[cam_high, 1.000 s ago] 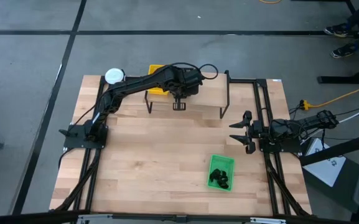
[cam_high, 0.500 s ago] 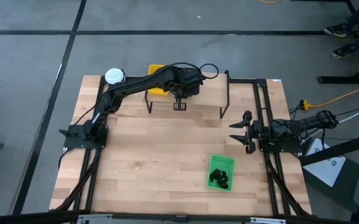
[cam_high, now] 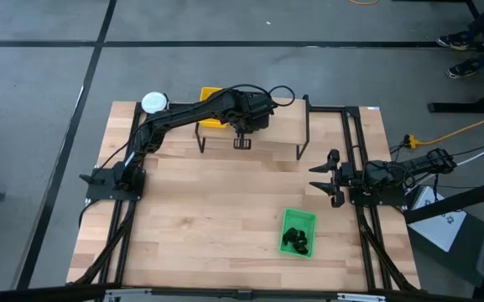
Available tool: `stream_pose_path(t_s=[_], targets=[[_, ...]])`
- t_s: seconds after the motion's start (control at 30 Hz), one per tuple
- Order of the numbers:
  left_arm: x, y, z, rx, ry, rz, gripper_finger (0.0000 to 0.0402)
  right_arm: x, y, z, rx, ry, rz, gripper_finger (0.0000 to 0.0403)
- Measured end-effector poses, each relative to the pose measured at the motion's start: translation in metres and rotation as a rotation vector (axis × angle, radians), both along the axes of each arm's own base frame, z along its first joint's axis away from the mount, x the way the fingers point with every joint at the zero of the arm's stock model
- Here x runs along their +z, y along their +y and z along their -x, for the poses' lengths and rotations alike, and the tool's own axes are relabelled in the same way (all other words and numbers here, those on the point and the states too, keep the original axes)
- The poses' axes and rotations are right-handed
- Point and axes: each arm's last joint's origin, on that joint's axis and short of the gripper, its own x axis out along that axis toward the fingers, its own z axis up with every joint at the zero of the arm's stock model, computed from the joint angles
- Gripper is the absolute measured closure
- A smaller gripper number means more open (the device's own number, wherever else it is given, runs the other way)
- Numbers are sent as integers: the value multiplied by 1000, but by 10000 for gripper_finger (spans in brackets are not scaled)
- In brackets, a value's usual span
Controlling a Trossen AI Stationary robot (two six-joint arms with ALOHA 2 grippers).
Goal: Pick & Place Office Desk Supplies
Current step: Put the black bin with crayon boxes on the shelf, then put the green bin with rubber bands on the shelf
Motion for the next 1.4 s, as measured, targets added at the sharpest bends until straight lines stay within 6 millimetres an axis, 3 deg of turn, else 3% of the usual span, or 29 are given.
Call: stream_pose_path(t_s=[0.47,0.63,0.83,0.9,1.07,1.13,1.27,1.4], targets=[[1,-7,-3,-2,-11,-17,242,0,0,0,0,0,0,184],[7,-22,-11,-46,-83,-9,223,0,0,0,0,0,0,184],[36,-52,-17,-117,-305,5,219,0,0,0,0,0,0,184],[48,-63,-17,-156,-415,112,219,0,0,0,0,0,0,184],[67,-107,-24,-352,-615,718,219,0,0,0,3,0,0,184],[63,-135,-29,-414,-590,726,219,0,0,0,2,0,0,184],[43,-192,-37,-507,-518,561,219,0,0,0,2,0,0,184],[24,-230,-47,-463,-499,512,219,0,0,0,2,0,0,184]])
